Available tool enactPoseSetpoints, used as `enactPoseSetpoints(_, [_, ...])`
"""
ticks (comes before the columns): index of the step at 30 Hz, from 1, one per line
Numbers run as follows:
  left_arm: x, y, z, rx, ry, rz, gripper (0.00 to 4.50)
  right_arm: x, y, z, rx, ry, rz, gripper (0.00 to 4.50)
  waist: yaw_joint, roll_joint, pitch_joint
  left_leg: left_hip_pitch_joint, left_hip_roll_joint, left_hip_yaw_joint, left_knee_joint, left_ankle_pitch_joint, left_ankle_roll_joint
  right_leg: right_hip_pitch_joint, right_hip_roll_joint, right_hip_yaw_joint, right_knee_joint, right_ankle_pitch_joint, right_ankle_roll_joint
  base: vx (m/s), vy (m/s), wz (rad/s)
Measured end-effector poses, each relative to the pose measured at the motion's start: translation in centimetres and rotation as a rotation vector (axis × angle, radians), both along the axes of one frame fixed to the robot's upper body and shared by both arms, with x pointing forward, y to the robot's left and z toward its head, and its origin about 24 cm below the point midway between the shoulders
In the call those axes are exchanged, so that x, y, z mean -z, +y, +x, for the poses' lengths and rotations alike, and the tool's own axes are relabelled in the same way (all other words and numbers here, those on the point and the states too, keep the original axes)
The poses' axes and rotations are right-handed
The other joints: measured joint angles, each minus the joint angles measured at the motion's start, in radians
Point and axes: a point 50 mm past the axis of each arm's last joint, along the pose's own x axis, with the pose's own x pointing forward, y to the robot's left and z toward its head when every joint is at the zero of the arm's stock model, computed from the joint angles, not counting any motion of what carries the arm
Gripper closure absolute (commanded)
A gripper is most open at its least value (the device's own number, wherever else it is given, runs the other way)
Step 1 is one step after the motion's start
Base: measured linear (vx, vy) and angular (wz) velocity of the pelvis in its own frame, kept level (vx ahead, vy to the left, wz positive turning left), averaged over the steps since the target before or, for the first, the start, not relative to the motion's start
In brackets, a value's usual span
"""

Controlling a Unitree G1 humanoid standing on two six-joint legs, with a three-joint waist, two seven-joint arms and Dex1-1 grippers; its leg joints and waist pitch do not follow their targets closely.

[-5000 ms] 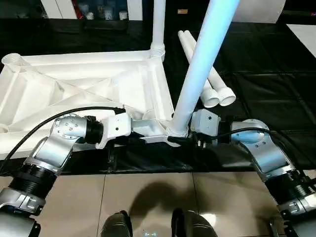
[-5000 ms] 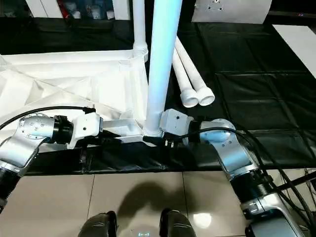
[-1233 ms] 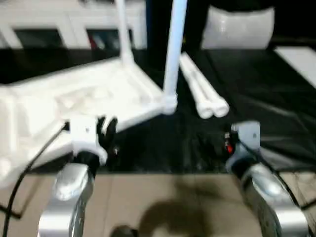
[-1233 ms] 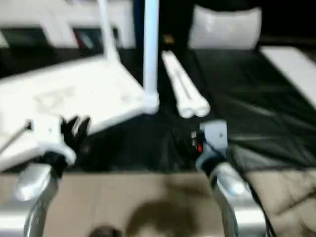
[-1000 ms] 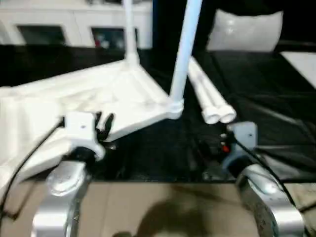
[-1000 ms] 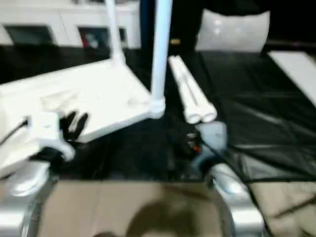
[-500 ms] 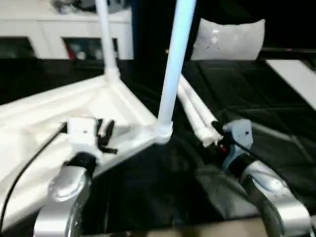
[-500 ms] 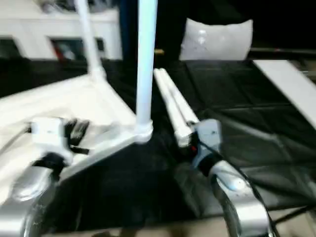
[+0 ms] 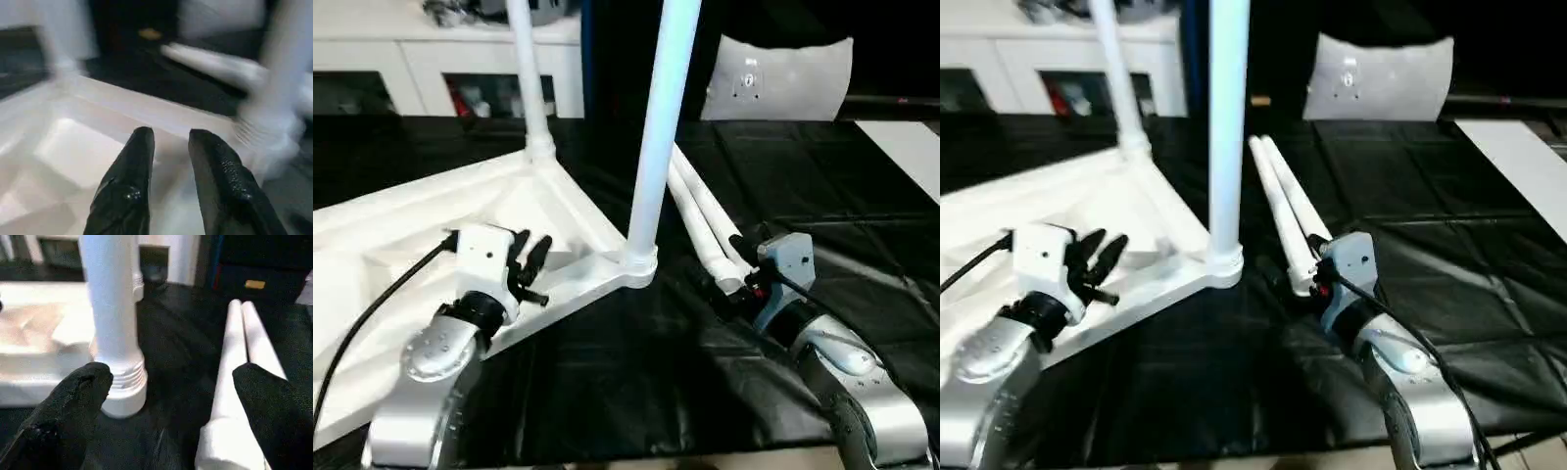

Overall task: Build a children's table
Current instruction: Rotate leg to tighten

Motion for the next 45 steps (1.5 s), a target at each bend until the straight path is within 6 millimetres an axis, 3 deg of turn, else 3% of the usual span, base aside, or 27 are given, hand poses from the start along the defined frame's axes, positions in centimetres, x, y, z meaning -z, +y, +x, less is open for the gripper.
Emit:
enactPoseSetpoints(2, [0.3,-0.4,-0.1,0.099,0.049,0.001,2.96,0.1,0.2,-0.1,-0.043,0.003,-0.014,0.00,-0.002,0.000,0.000,0.000,0.000,0.002,0.000,0.002,0.001,0.000,-0.001,0.001,-0.001,0.001,0.000,0.000,0.000,0.00])
enactPoseSetpoints(4, [0.5,-0.6,-0.1,0.189,0.091,0.026,2.68,0.2,0.5,-0.2,-0.087,0.007,-0.026,0.00,-0.005,-0.007,0.001,0.000,0.000,0.003,0.000,0.002,0.001,-0.001,-0.001,0.001,-0.001,0.005,0.000,0.000,0.000,0.00])
enactPoseSetpoints(10, [0.8,0.3,0.4,0.369,0.213,0.118,2.33,0.2,0.7,0.0,-0.179,0.020,-0.039,0.00,-0.009,-0.013,0.004,-0.002,0.003,0.004,0.000,0.004,-0.001,-0.004,-0.001,0.000,0.001,0.011,-0.006,0.000,0.000,0.00])
enactPoseSetpoints(13, [1.2,0.5,0.8,0.417,0.262,0.137,2.23,0.1,0.7,-0.1,-0.229,0.026,-0.038,0.00,-0.008,-0.012,0.004,-0.003,0.004,0.005,-0.001,0.005,0.001,-0.006,0.000,0.000,0.000,0.010,-0.006,0.000,0.000,0.00])
enactPoseSetpoints(14, [1.3,0.4,1.1,0.422,0.267,0.142,1.99,0.1,0.7,-0.1,-0.241,0.027,-0.036,0.00,-0.006,-0.012,0.004,-0.004,0.004,0.006,-0.001,0.005,0.002,-0.006,0.000,-0.001,-0.001,0.010,-0.006,0.000,0.000,0.00])
enactPoseSetpoints(18, [0.8,0.8,3.3,0.409,0.276,0.152,1.75,0.3,1.1,-0.6,-0.343,0.043,-0.073,0.00,0.007,-0.008,0.004,-0.011,0.005,0.008,-0.001,0.009,0.007,-0.012,-0.001,-0.001,-0.001,0.010,-0.007,0.000,0.000,0.00])
enactPoseSetpoints(24, [1.6,0.8,3.9,0.408,0.351,0.160,1.75,0.3,1.3,-0.7,-0.349,0.034,-0.062,0.00,0.013,0.001,0.005,-0.011,0.006,0.011,-0.002,0.008,0.006,-0.013,-0.001,-0.001,0.000,0.010,-0.008,0.000,0.000,0.00])
enactPoseSetpoints(28, [2.2,0.2,3.7,0.434,0.392,0.124,2.08,0.4,1.1,-0.5,-0.301,0.025,-0.084,0.00,0.013,0.010,0.004,-0.010,0.008,0.014,-0.002,0.009,0.005,-0.013,-0.001,-0.001,0.000,0.012,-0.010,0.000,0.000,0.00])
enactPoseSetpoints(34, [3.0,0.2,4.2,0.414,0.401,0.184,2.50,0.5,0.9,-0.4,-0.285,0.027,-0.104,0.00,0.013,0.012,0.005,-0.011,0.014,0.022,-0.002,0.009,0.004,-0.014,-0.001,-0.001,0.000,0.012,-0.010,0.000,0.000,0.00])
enactPoseSetpoints(45, [3.3,-0.2,4.2,0.449,0.389,0.220,3.36,0.6,1.3,-0.7,-0.324,0.039,-0.096,0.00,0.013,0.013,0.005,-0.011,0.016,0.025,-0.003,0.009,0.004,-0.016,0.000,-0.001,0.000,0.012,-0.010,0.000,0.000,0.00])
